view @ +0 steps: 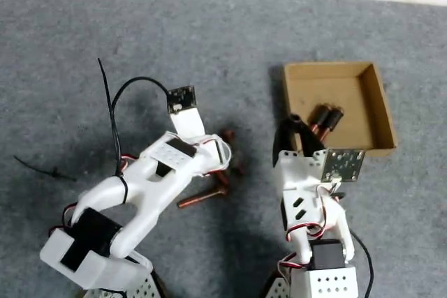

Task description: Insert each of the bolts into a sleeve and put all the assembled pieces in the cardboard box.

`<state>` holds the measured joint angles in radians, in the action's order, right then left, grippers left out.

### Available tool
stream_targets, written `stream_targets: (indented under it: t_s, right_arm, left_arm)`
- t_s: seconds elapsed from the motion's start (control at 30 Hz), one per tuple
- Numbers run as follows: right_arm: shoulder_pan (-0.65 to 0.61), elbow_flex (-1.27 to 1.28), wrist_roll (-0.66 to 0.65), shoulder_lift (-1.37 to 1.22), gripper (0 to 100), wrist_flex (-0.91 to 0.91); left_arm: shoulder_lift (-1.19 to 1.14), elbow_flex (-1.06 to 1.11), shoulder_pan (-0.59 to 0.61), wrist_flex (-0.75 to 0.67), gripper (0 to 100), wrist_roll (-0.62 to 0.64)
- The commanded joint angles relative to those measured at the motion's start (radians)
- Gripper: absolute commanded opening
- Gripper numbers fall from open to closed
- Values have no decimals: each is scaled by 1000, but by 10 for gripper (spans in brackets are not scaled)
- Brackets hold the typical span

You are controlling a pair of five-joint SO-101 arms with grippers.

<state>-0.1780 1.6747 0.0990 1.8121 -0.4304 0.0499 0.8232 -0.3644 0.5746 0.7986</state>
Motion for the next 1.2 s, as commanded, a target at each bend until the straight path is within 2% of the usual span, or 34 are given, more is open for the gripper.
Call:
stream_targets:
  t_s: [0.0,0.2,0.7,0.87,1.03,1.17]
  right_arm:
    - [15,114,-9,24,7,4]
    - [15,114,-9,24,7,4]
    - [15,114,-11,24,9,4]
    - [15,114,-11,24,9,4]
    - [15,114,-11,24,9,4]
    - [15,116,-11,24,9,4]
  left_arm:
    - [5,-44,-47,74,226,-58]
    - [8,-48,-48,103,225,-60]
    - [7,-208,-51,443,225,-61]
    - [-2,-209,-15,437,224,-57]
    - [-4,-200,68,348,224,-55]
    - [-5,-193,74,319,224,-54]
